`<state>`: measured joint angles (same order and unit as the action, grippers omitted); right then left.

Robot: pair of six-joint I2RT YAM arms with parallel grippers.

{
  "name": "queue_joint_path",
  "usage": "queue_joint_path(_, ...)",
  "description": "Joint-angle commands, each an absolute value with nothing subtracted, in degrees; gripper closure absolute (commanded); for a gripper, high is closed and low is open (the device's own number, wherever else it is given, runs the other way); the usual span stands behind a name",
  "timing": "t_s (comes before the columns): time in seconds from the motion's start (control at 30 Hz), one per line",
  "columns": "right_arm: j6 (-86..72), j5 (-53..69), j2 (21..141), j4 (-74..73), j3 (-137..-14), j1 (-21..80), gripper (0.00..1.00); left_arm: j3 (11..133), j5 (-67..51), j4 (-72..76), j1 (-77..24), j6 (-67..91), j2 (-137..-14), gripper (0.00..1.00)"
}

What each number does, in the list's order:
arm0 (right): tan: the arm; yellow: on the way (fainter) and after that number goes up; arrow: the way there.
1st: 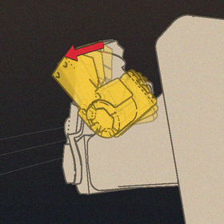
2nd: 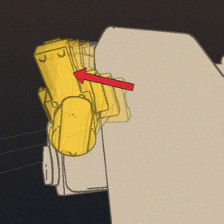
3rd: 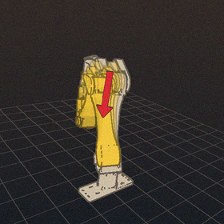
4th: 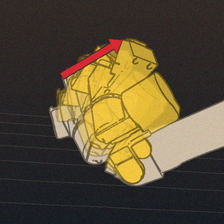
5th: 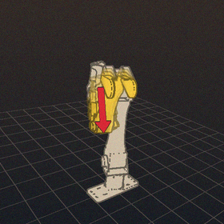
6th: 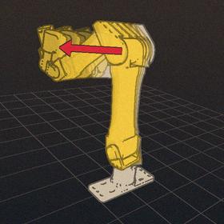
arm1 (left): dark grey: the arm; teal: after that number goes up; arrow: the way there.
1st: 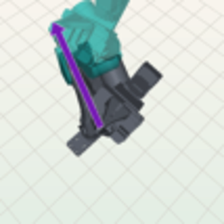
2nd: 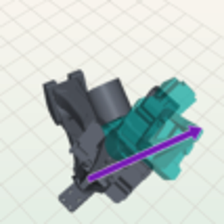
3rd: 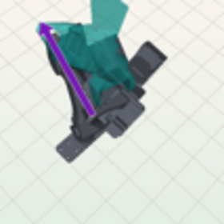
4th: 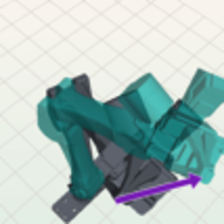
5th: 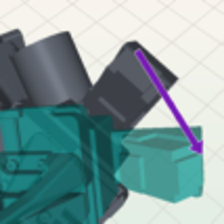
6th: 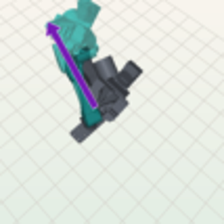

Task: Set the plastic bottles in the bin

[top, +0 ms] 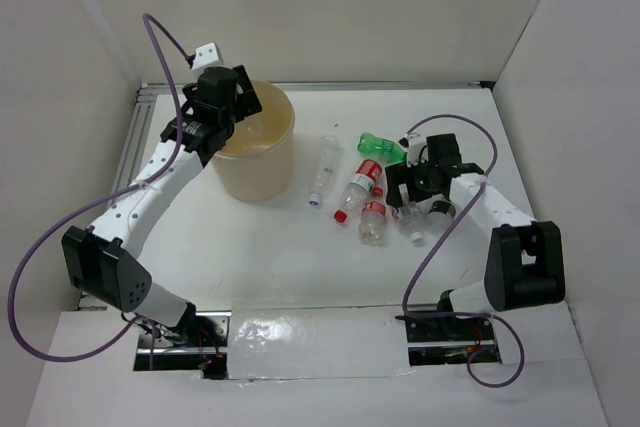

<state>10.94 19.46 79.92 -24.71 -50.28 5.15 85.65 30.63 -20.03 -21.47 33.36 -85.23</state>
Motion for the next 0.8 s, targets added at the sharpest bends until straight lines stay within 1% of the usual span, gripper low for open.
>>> queue_joint_path(0.0,10.37,12.84,82.87,-23.38,-53.08,7.2,0.01,87.01,29.36,-18.9,-20.39,32.26,-83.41,0.07)
queue_joint_path(0.07,9.76,9.69,84.37,-22.68,-53.61,7.73,0.01,87.01,28.56,-18.9,-20.39,31.56,-82.71,0.02)
queue_joint_path(0.1,9.15,8.62,85.94,-22.07,-53.61,7.73,0.04,87.01,28.04,-18.9,-20.39,30.16,-81.84,0.01)
queue_joint_path(0.2,8.44,6.33,89.03,-21.01,-54.14,7.73,0.09,87.01,27.08,-17.5,-23.28,26.73,-79.38,0.01)
queue_joint_path(0.23,8.44,5.81,90.16,-21.01,-54.66,7.73,0.12,85.36,26.03,-16.27,-25.9,22.54,-76.84,0.01)
queue_joint_path(0.3,8.44,5.8,90.96,-21.01,-54.67,7.73,0.16,82.11,23.84,-14.35,-28.73,20.5,-73.15,0.01)
queue_joint_path(0.33,8.44,5.8,90.97,-20.4,-54.67,8.26,0.18,76.96,22.6,-13.02,-30.31,19.87,-71.04,0.01)
queue_joint_path(0.37,8.44,5.8,90.97,-20.39,-54.06,8.26,0.26,74.03,20.76,-11.53,-32.06,18.99,-66.58,0.01)
queue_joint_path(0.4,9.48,6.93,90.97,-20.39,-54.05,8.26,0.31,71.22,18.31,-10.03,-36.08,18.03,-64.45,0.01)
queue_joint_path(0.43,10.19,7.73,90.18,-21.17,-54.05,8.26,0.35,68.49,18.28,-9.32,-38.47,18.63,-62.51,0.01)
queue_joint_path(0.47,11.07,8.6,89.65,-21.88,-54.05,8.26,0.42,63.42,18.8,-9.32,-40.85,19.33,-60.75,0.01)
queue_joint_path(0.5,12.12,10.61,87.91,-23.71,-55.01,7.48,0.56,60.85,19.33,-9.32,-45.74,20.29,-57.69,0.01)
queue_joint_path(0.57,15.81,12.82,85.97,-26.44,-58.43,5.99,0.63,53.66,22.14,-10.01,-50.25,24.59,-55.21,0.01)
queue_joint_path(0.6,17.21,15.18,85.09,-27.85,-60.27,5.37,0.64,51.53,23.37,-10.63,-54.28,26.52,-54.15,0.01)
queue_joint_path(0.63,20.45,16.68,83.69,-30.82,-62.47,5.36,0.68,49.5,25.99,-11.24,-56.14,28.81,-52.4,0.01)
queue_joint_path(0.67,21.78,17.83,83.15,-32.15,-67.62,4.4,0.71,45.65,26.71,-11.86,-57.9,33.09,-51.6,0.01)
queue_joint_path(0.73,24.77,22.31,83.14,-33.92,-73.53,3.78,0.71,42.12,29.08,-11.87,-62.91,37.51,-50.98,0.01)
queue_joint_path(0.77,25.31,23.8,83.14,-34.53,-79.48,3.78,0.71,40.53,29.09,-11.87,-64.41,41.36,-50.28,0.01)
